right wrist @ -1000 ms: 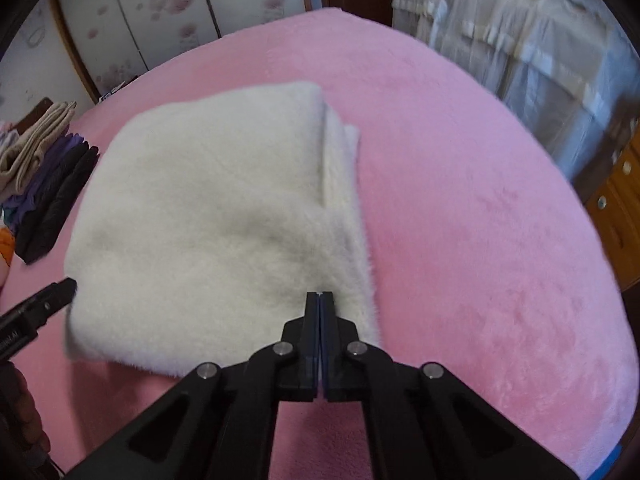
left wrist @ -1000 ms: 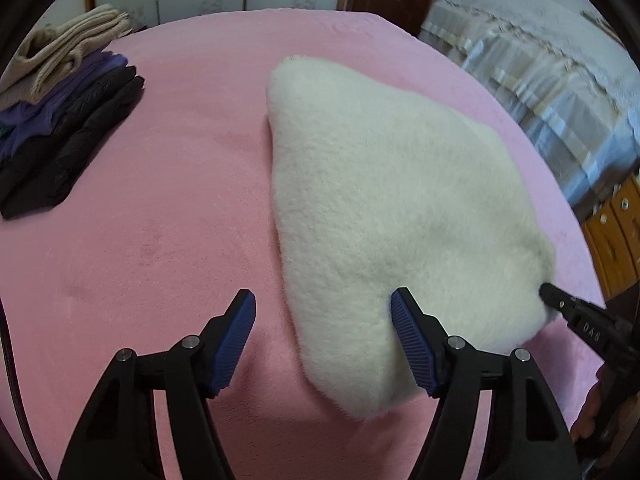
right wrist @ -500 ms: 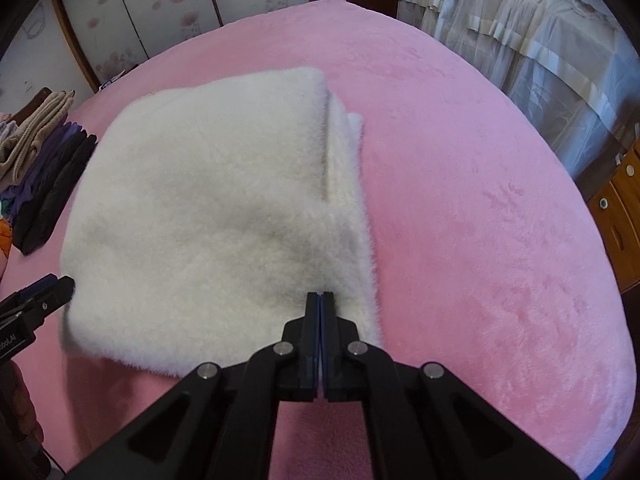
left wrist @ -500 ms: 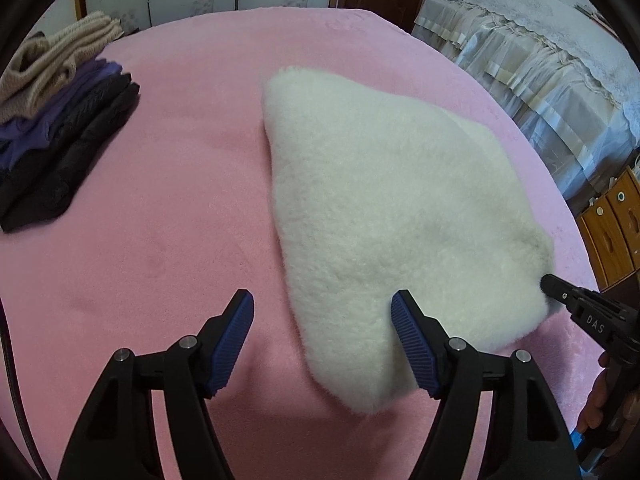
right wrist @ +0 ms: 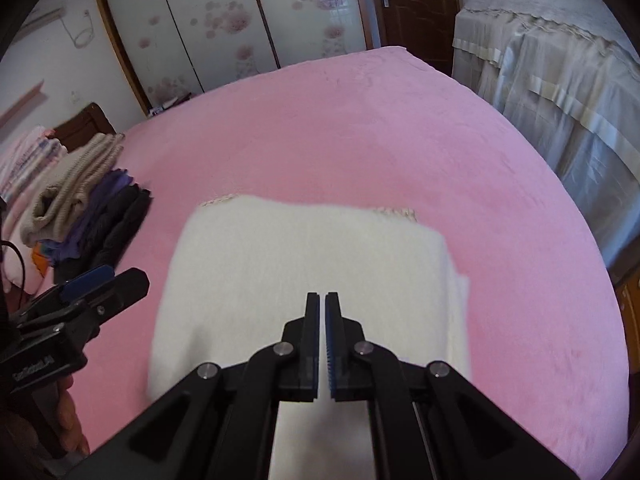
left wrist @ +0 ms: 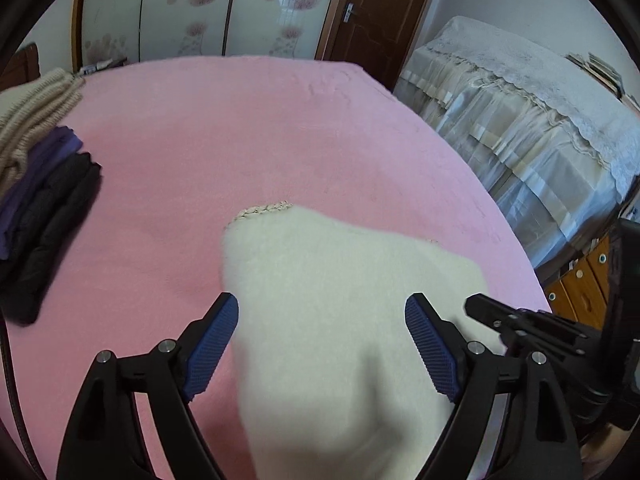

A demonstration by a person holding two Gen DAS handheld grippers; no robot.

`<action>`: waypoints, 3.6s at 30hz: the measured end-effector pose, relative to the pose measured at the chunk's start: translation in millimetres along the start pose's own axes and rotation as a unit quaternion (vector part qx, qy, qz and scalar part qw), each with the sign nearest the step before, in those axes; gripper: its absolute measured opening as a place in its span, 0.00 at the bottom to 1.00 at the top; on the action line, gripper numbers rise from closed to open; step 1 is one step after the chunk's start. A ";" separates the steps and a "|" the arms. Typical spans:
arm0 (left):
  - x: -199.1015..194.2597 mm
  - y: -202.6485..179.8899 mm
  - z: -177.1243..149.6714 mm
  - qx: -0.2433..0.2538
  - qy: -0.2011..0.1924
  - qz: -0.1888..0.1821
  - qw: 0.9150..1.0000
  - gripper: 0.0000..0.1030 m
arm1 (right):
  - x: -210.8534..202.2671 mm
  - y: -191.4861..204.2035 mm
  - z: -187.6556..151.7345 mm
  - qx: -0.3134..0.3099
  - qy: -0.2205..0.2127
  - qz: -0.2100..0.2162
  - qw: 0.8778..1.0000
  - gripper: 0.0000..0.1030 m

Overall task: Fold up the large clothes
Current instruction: 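Fold the gripped side over the middle with the right tool and release, then grasp the folded cardigan bundle with both tools and lift it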

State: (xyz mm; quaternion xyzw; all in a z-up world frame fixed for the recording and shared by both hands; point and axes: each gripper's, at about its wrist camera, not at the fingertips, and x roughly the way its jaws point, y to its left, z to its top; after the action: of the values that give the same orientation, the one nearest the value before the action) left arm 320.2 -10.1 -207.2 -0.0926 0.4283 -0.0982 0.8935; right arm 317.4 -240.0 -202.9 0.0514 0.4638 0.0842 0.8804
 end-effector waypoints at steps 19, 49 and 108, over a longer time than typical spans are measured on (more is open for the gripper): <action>98.7 41.9 -5.5 -0.069 0.089 0.032 0.993 0.98 | 73.5 -66.9 4.8 0.064 0.049 -0.051 0.995 0.00; -7.1 -3.8 -35.4 -0.075 0.034 0.031 0.996 0.99 | -12.1 -61.0 -19.3 0.113 -0.001 -0.030 0.993 0.44; 5.3 37.1 -97.5 -0.124 0.204 -0.144 0.960 0.67 | -0.4 -58.3 -49.8 0.053 0.117 0.223 0.966 0.37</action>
State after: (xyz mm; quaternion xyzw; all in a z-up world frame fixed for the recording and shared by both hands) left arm 250.6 16.3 -280.4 -0.2410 0.5923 -0.1888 0.7453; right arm 281.9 -296.6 -240.5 0.1895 0.5440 0.2593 0.7751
